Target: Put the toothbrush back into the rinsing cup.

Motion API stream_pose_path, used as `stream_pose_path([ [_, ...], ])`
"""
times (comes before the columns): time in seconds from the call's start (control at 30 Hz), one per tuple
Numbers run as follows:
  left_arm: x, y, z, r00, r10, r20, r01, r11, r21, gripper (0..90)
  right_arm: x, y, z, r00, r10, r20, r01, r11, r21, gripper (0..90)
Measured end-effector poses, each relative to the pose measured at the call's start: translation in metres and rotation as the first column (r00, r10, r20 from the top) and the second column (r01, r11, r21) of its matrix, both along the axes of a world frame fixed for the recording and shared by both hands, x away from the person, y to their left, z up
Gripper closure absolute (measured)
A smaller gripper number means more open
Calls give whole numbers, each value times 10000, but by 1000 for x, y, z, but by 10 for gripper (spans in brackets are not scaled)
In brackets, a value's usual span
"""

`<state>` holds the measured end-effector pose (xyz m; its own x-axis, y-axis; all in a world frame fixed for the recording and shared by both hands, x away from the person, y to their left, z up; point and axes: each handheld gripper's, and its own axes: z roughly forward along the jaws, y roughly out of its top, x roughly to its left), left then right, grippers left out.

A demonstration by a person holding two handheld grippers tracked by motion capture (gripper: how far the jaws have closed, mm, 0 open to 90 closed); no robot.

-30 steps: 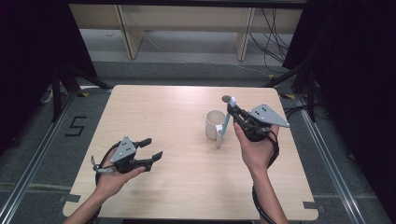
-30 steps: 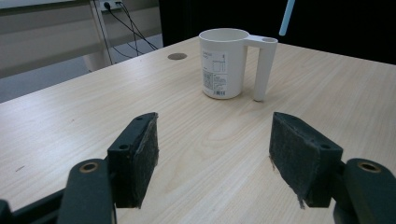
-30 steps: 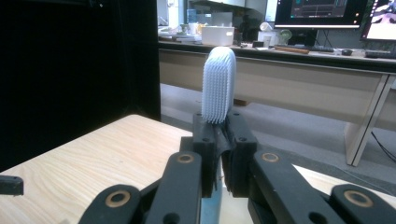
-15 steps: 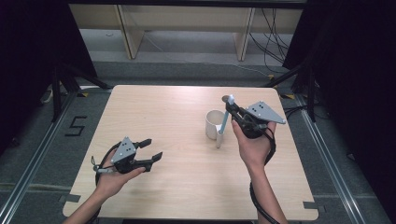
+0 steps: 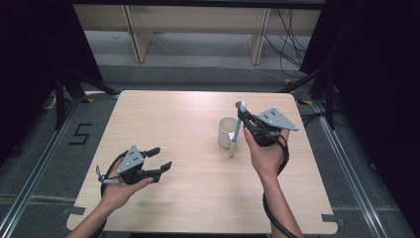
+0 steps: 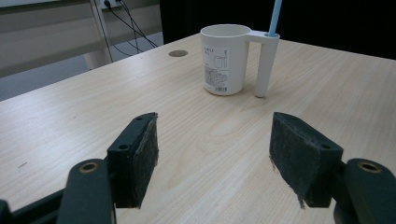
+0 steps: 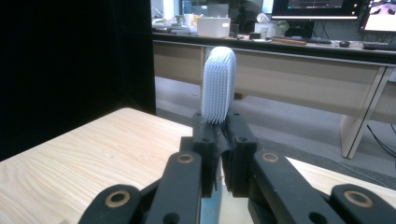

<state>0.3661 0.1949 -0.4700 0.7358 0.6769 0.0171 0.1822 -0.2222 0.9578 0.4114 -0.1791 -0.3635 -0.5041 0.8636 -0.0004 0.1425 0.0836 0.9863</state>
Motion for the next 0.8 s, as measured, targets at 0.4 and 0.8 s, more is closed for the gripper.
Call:
stream_pose_path([
  [0.4, 0, 1, -2, 10000, 5, -37, -5, 10000, 64, 322, 5, 3, -12, 10000, -77, -11, 77, 9997, -250, 852],
  [0.8, 0, 2, -4, 10000, 41, -75, -41, 10000, 19, 321, 9, 8, -27, 9992, -33, -390, 26, 9998, -194, 851],
])
